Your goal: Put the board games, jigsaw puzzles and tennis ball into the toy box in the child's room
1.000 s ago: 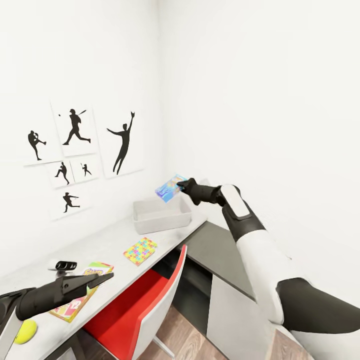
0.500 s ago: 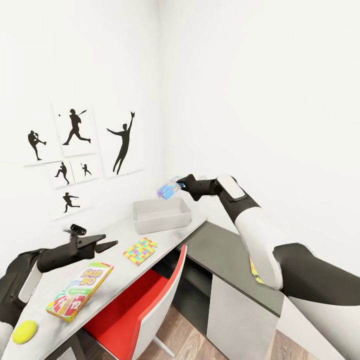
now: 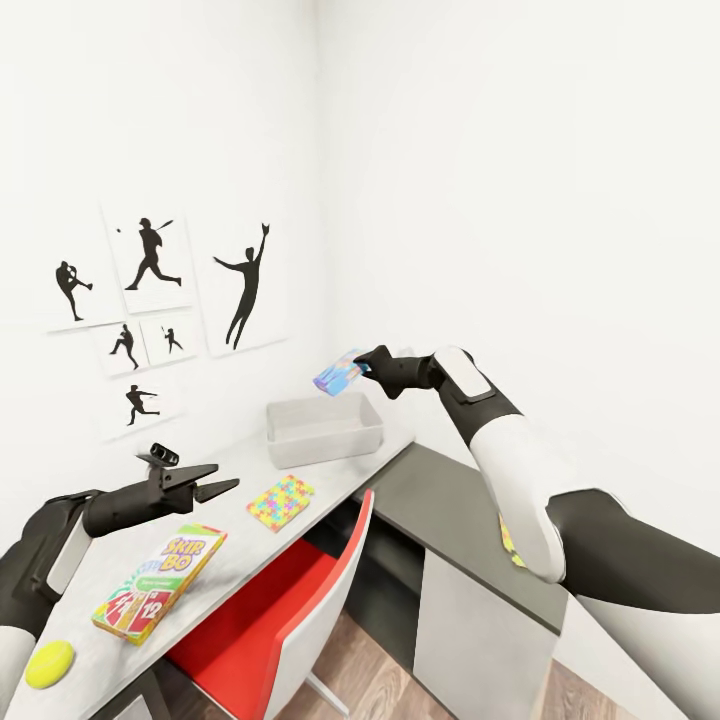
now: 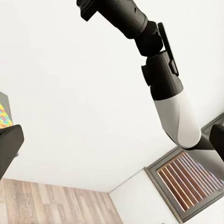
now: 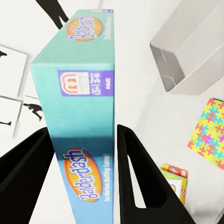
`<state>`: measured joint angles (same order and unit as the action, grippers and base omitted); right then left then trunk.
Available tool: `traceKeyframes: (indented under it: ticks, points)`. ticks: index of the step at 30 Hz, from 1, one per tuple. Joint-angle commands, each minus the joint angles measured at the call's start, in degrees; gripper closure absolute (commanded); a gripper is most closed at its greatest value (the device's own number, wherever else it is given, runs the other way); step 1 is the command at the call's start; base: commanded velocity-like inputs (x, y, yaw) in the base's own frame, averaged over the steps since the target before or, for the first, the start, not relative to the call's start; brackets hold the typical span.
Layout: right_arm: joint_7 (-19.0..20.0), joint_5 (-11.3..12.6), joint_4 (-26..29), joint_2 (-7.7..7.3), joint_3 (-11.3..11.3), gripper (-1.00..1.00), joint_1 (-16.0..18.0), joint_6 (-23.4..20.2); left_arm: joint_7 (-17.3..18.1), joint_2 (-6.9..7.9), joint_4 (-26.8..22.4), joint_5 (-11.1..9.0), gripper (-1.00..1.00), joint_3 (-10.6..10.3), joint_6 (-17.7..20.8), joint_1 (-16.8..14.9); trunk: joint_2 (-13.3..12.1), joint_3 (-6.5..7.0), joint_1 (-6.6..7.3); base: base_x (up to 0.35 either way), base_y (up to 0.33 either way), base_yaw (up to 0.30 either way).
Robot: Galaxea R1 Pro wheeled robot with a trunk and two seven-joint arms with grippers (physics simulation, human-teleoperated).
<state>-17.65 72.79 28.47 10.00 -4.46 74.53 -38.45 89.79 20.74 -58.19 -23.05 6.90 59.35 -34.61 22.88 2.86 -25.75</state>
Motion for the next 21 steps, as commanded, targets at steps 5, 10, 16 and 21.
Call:
traceKeyframes:
  ticks: [5,10,16,21]
  points:
    - [-0.69,0.67,0.09,0.0,0.05,1.0,0.01,0.18,0.21,0.0,0.01,0.02,-1.0,-0.02,0.6,-0.02,0.04,-0.03,-0.03,0.137,0.026,0.0]
    - [-0.73,0.77,0.09,0.0,0.13,1.0,0.01,0.25,0.21,0.04,0.01,0.02,-1.0,-0.04,0.6,-0.02,0.04,-0.03,-0.03,0.086,0.009,0.0]
    - [-0.72,0.78,0.09,0.0,0.08,1.0,-0.01,0.22,0.21,0.08,0.01,-0.03,-1.0,0.0,0.6,-0.02,0.04,-0.03,-0.03,0.012,0.001,0.0]
    - [-0.72,0.78,0.09,0.0,0.07,1.0,0.0,0.22,0.21,0.09,0.01,-0.02,-1.0,0.04,0.6,-0.02,0.04,-0.03,-0.03,0.005,0.0,0.0]
